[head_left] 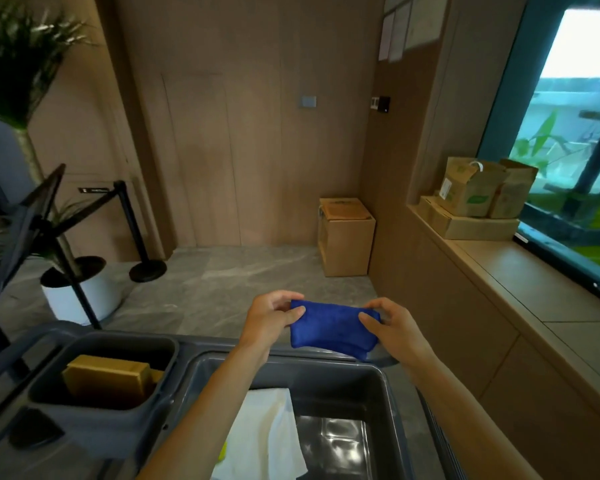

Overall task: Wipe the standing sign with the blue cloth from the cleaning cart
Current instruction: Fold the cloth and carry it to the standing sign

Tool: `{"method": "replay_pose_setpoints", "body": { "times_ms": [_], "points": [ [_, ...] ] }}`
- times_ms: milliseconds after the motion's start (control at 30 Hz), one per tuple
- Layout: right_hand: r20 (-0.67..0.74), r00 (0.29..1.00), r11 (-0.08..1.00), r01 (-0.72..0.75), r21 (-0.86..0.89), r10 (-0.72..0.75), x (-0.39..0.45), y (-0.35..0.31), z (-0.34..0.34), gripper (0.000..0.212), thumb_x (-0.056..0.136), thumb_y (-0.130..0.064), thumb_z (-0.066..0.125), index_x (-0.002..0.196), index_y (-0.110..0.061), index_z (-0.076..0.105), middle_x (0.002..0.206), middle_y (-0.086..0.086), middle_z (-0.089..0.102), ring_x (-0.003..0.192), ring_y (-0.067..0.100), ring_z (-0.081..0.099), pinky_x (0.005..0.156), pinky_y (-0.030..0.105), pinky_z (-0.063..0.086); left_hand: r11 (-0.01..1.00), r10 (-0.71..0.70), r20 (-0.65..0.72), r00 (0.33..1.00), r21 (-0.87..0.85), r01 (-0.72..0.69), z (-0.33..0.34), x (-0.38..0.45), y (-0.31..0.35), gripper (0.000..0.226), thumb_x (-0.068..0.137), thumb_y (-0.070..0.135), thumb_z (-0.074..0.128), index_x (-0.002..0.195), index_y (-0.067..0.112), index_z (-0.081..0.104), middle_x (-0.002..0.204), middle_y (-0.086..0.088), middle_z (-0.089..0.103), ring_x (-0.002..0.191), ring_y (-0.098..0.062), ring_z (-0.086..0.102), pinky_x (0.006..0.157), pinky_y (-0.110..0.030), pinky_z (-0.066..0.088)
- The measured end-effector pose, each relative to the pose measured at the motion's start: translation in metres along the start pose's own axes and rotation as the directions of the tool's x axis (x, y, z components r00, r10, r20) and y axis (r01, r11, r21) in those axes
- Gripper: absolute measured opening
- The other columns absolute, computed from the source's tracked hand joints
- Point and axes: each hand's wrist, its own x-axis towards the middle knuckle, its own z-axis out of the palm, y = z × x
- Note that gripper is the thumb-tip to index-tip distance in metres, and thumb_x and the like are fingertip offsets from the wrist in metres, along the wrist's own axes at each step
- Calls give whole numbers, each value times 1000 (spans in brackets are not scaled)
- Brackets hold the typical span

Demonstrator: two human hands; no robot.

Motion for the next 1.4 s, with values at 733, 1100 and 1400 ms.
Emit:
{"method": "replay_pose_setpoints", "body": {
  "times_ms": [733,1100,1400],
  "points": [
    [157,988,925,-61,375,2,-4,-34,105,26,87,9,68,111,0,69,88,2,68,75,7,62,53,9,52,990,-61,-449,891,-143,-5,-76,-88,-32,31,85,-11,68,116,-4,69,100,-20,72,88,-25,69,75,-27,57],
    [453,881,903,-76,423,-138,-23,-66,221,35,86,12,66,104,-17,71,93,0,73,75,1,69,60,12,53,987,-111,-692,713,-161,-2,-158,-174,-68,28,85,-13,67,112,-5,68,87,-14,73,77,-15,73,69,-26,59],
    [630,740,895,-86,438,-237,-80,-122,326,42,83,10,70,100,-28,73,108,3,74,97,16,71,78,29,57,994,-104,-856,507,-111,17,-244,-268,-87,26,84,-3,74,108,8,75,94,-27,72,86,-27,70,83,-42,60]
  ]
}}
